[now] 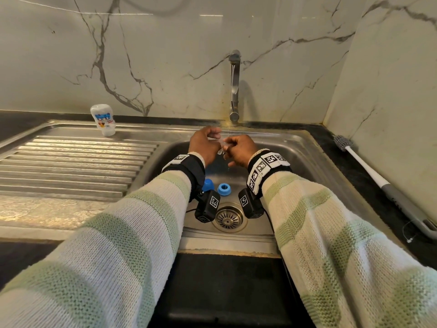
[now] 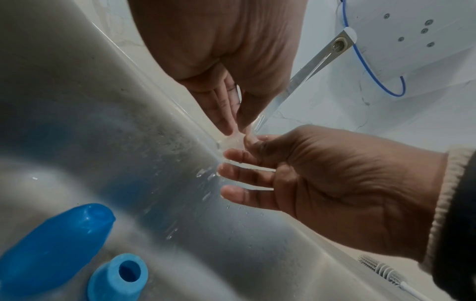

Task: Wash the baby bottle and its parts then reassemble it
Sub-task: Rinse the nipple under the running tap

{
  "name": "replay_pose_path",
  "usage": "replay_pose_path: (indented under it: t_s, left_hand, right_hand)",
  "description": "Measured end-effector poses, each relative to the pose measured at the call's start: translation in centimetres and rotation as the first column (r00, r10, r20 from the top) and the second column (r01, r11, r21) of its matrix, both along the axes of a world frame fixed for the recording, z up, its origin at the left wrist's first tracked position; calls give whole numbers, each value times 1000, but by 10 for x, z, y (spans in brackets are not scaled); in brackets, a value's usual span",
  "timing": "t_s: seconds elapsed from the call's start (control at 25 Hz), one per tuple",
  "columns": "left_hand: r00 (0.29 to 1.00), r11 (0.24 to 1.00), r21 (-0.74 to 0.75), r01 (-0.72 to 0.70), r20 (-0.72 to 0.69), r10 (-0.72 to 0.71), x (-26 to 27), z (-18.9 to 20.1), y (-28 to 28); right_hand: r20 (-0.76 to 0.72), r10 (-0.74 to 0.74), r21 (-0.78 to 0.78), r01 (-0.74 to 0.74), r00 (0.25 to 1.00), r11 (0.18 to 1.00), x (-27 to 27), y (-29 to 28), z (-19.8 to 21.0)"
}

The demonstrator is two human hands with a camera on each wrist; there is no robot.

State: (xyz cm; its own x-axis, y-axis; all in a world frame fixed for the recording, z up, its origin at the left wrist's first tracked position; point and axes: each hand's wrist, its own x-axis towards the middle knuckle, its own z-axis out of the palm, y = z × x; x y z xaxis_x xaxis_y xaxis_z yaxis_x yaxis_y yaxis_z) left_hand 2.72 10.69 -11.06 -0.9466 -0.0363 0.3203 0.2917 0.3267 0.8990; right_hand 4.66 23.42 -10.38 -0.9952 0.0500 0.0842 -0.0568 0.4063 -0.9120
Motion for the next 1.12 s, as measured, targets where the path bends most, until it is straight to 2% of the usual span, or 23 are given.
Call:
replay_pose_path:
  t_s: [0.2, 0.36, 0.56, 0.72, 0.88, 1.12]
  left_hand:
    - [999, 998, 62, 34, -6, -33, -2, -1, -1]
    - [997, 995, 48, 83, -1, -83, -4, -1, 2]
    - [990, 990, 26, 141, 3, -141, -8, -2, 0]
    - [969, 972, 45, 230, 82, -233, -9, -6, 5]
    - [960, 972, 69, 226, 151, -234, -11, -7, 5]
    - [982, 992, 70, 102, 153, -112, -14, -11, 2]
  right_hand:
    - [-44, -51, -44, 49, 998, 998, -3, -8, 4]
    - [-143, -177, -64, 169, 974, 984, -9, -6, 3]
    - [-212, -228, -42, 224, 950, 974, -15, -4, 4]
    - [-293, -227, 50, 252, 929, 966, -12, 3, 5]
    - [-273, -239, 104, 275, 932, 956, -11, 8, 3]
    - [-152, -184, 118, 203, 971, 972, -13, 3, 2]
